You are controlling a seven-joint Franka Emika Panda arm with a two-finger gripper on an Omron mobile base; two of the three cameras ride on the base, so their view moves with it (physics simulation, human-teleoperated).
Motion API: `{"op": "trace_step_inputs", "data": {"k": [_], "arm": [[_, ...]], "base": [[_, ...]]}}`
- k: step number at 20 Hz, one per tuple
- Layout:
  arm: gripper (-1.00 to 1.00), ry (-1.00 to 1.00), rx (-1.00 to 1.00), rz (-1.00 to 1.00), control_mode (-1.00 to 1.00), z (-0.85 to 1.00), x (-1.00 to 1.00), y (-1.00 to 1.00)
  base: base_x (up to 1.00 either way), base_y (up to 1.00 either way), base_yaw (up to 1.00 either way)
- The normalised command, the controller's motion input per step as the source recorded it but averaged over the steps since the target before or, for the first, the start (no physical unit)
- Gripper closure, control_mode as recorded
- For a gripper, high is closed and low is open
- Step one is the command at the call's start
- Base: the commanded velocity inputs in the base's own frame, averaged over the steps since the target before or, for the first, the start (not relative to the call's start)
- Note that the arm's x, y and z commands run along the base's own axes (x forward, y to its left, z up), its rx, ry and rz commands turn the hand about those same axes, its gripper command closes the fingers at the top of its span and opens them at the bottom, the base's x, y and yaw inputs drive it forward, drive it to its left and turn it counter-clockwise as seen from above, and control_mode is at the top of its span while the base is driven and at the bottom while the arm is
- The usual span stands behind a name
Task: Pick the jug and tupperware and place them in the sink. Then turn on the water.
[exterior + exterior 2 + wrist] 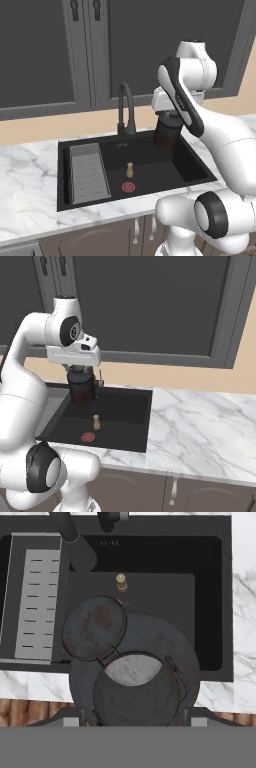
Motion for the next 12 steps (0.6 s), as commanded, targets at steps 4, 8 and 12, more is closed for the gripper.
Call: {"op": "trace_step_inputs", "data": {"k": [4, 8, 12], "arm": [[1.0, 0.0, 0.02, 0.0, -1.0, -0.07, 0.0, -0.07], [1.0, 0.0, 0.12, 0.0, -1.0, -0.39, 0.06, -0.55], [1.0, 0.0, 0.13, 0.0, -1.0, -0.34, 0.2, -0.61]], "base": [[0.0, 0.0, 0.0], [0.0, 0.0, 0.0], [0.0, 0.0, 0.0]]}}
